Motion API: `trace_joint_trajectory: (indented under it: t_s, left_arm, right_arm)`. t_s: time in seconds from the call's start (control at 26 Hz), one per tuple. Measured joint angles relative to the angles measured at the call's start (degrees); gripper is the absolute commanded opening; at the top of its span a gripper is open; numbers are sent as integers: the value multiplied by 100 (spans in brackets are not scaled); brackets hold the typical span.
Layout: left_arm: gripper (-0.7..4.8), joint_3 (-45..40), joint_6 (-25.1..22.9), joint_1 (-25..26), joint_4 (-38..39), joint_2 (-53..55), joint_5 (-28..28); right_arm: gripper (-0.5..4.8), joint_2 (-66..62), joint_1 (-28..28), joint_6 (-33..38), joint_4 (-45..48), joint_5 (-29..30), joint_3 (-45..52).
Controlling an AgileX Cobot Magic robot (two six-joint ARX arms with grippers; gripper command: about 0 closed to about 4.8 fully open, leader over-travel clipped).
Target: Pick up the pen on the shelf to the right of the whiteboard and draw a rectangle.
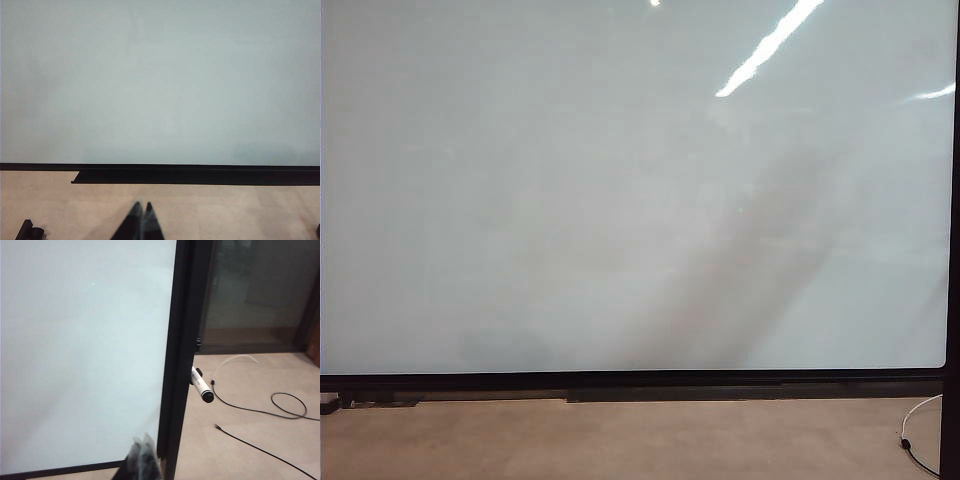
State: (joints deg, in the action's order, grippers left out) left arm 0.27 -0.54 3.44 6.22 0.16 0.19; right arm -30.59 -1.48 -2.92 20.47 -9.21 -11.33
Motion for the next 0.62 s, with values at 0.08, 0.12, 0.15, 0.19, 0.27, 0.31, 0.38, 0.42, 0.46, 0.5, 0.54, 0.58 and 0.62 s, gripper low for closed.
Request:
trace_joint_trajectory:
  t_s: [0.08,0.12,0.15,0.19,0.27,0.31,0.38,0.42,0.46,0.5,0.54,0.58,0.62]
  left_arm:
    - [-5,0,0,0,2,0,0]
    - [-4,0,0,0,0,0,0]
    - [-5,0,0,0,0,0,0]
    - [-5,0,0,0,2,0,0]
    - [-4,0,0,-2,2,0,0]
    - [-4,0,0,0,0,0,-2]
    - [-4,0,0,0,2,0,0]
    - [-5,0,0,0,0,0,-2]
    - [-4,0,0,0,0,0,-2]
    - [-4,0,0,-2,0,0,0]
    - [-4,0,0,0,0,0,0]
    - [-4,0,0,0,2,0,-2]
    - [-4,0,0,0,0,0,-2]
  right_arm:
    - [5,-426,90,0,345,26,-55]
    - [11,-638,140,0,520,42,-87]
    - [20,-765,168,0,612,66,-111]
    - [23,-916,221,0,710,129,-151]
    - [24,-1270,345,0,1012,299,-234]
    - [29,-1456,463,0,1215,420,-234]
    - [58,-1622,588,0,1375,501,-234]
    - [68,-1692,638,0,1458,538,-234]
    - [68,-1740,688,-2,1512,584,-234]
    - [68,-1812,763,0,1598,634,-234]
    - [68,-1871,826,2,1650,660,-236]
    - [70,-1976,964,-2,1700,787,-234]
    - [88,-2057,1082,-2,1751,894,-234]
